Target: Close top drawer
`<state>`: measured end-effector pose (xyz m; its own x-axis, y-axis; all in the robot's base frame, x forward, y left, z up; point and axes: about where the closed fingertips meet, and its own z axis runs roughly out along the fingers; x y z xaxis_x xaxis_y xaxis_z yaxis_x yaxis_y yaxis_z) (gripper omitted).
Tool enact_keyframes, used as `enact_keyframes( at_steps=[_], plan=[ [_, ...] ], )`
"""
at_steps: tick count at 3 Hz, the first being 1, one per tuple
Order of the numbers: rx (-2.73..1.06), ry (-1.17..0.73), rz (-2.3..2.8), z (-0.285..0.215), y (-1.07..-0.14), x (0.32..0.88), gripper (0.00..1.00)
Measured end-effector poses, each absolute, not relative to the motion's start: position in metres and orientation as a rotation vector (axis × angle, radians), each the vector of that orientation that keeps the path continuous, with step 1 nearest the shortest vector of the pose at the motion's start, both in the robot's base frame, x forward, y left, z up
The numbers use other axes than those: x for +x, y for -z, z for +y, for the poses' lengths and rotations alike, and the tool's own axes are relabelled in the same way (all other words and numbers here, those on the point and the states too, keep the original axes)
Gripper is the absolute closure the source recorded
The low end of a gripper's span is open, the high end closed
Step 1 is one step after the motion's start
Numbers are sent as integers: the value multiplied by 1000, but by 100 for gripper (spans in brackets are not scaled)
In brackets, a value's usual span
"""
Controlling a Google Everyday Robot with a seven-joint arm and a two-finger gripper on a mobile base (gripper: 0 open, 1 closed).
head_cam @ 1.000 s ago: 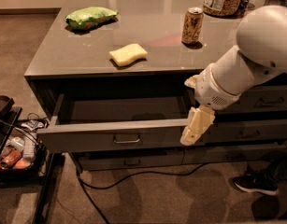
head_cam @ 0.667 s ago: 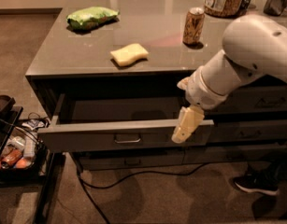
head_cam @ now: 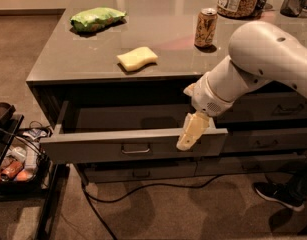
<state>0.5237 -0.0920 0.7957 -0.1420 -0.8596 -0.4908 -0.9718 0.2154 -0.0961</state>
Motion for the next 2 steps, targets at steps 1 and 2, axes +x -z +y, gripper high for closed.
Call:
enact_keyframes(
  at_steps=[1, 2],
  plan=[
    [-1716, -351, 2077, -89, -773, 525, 0],
    [-1742, -418, 2075, -73, -740, 529, 0]
  ],
)
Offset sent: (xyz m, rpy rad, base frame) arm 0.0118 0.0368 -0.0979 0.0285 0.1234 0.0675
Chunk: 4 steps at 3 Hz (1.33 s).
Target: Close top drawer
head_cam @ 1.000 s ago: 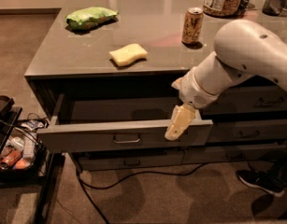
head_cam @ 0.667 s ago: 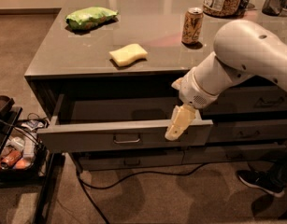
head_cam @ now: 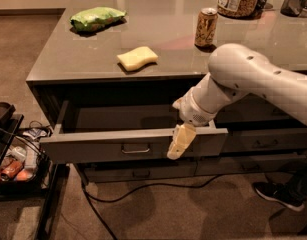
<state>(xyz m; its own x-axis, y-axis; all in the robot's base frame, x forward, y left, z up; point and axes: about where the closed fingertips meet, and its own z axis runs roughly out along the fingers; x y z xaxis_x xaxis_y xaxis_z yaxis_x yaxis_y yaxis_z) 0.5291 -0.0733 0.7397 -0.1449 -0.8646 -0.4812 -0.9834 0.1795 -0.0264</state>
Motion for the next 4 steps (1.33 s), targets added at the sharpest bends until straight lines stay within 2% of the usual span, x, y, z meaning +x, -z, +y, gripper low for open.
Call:
enact_keyframes(
  at_steps=[1, 2, 4],
  plan=[
    [-1743, -454, 2007, -29, -714, 554, 0],
    [-1743, -453, 2007, -29, -714, 554, 0],
    [-1693, -417, 2002, -46, -693, 607, 0]
  ],
)
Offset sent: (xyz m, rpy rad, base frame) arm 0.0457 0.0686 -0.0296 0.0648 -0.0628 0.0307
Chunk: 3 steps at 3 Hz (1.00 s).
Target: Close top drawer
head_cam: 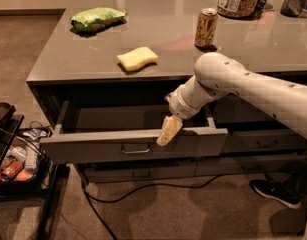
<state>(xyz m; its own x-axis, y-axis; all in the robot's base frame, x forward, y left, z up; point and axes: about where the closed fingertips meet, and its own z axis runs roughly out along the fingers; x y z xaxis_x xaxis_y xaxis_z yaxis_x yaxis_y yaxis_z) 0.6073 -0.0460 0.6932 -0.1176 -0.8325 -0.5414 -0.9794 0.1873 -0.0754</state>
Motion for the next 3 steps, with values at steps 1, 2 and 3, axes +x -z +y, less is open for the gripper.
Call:
enact_keyframes(
  at_steps=[1, 2, 3],
  plan=[
    [-1644, -439, 2000, -55, -680, 622, 0],
    [-1644, -442, 2000, -55, -679, 622, 0],
    [-1654, -445, 1994, -51, -678, 623, 0]
  ],
)
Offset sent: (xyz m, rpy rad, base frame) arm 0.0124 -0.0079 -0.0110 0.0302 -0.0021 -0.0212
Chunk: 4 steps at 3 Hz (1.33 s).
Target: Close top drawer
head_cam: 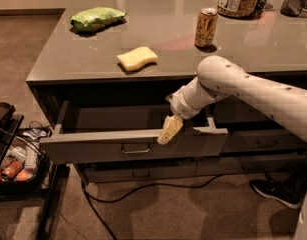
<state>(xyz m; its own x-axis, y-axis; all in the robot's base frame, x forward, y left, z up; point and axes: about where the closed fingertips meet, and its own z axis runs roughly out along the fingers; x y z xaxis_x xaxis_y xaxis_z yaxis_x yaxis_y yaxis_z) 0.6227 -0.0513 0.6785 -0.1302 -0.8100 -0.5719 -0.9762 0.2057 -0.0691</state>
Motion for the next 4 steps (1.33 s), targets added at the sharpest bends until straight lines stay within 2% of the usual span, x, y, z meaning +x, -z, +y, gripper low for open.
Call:
enact_keyframes(
  at_steps=[2, 3, 4],
  plan=[
    [-1709, -493, 1922, -2, -661, 652, 0],
    [-1717, -500, 1907, 9, -655, 663, 17],
    [-1719, -504, 1896, 16, -654, 670, 40]
  ],
)
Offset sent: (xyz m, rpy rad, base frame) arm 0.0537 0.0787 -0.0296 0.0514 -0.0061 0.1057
